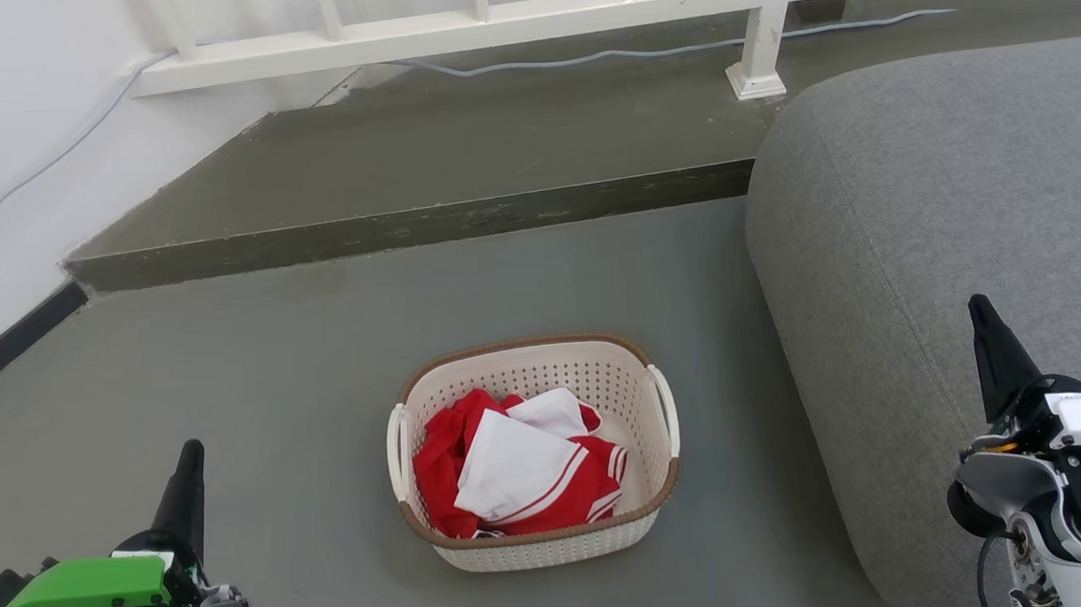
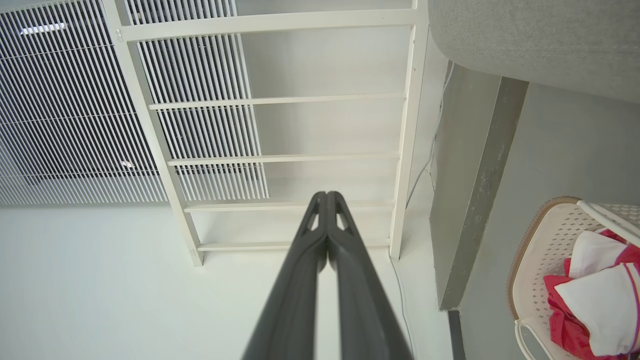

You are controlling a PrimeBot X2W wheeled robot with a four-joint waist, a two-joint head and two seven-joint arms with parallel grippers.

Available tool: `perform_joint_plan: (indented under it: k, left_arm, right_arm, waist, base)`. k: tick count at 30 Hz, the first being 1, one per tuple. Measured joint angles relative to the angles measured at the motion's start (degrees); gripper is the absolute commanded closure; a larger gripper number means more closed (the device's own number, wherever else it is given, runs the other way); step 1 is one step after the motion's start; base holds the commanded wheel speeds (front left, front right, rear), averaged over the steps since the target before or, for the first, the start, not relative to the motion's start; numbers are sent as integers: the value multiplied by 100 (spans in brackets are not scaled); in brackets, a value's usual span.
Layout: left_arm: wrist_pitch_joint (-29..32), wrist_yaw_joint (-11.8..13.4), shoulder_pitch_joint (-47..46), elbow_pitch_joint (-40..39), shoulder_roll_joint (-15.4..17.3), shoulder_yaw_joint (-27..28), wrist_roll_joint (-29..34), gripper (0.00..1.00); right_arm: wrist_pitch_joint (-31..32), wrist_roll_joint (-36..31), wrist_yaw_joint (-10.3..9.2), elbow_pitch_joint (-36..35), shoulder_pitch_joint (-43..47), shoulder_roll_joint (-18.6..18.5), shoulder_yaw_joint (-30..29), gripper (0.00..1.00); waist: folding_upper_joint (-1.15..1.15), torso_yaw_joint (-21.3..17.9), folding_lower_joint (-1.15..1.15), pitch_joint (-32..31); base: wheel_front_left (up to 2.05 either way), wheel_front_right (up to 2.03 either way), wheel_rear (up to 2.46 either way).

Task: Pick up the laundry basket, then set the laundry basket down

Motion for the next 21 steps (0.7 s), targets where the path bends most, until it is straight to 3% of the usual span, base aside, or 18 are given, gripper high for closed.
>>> perform_joint_plan:
  k: [21]
  left_arm:
    - [0,0,0,0,0,0,0,100]
  right_arm:
    - [0,0,0,0,0,0,0,100]
  waist:
    - [0,0,0,0]
  base:
    - [0,0,0]
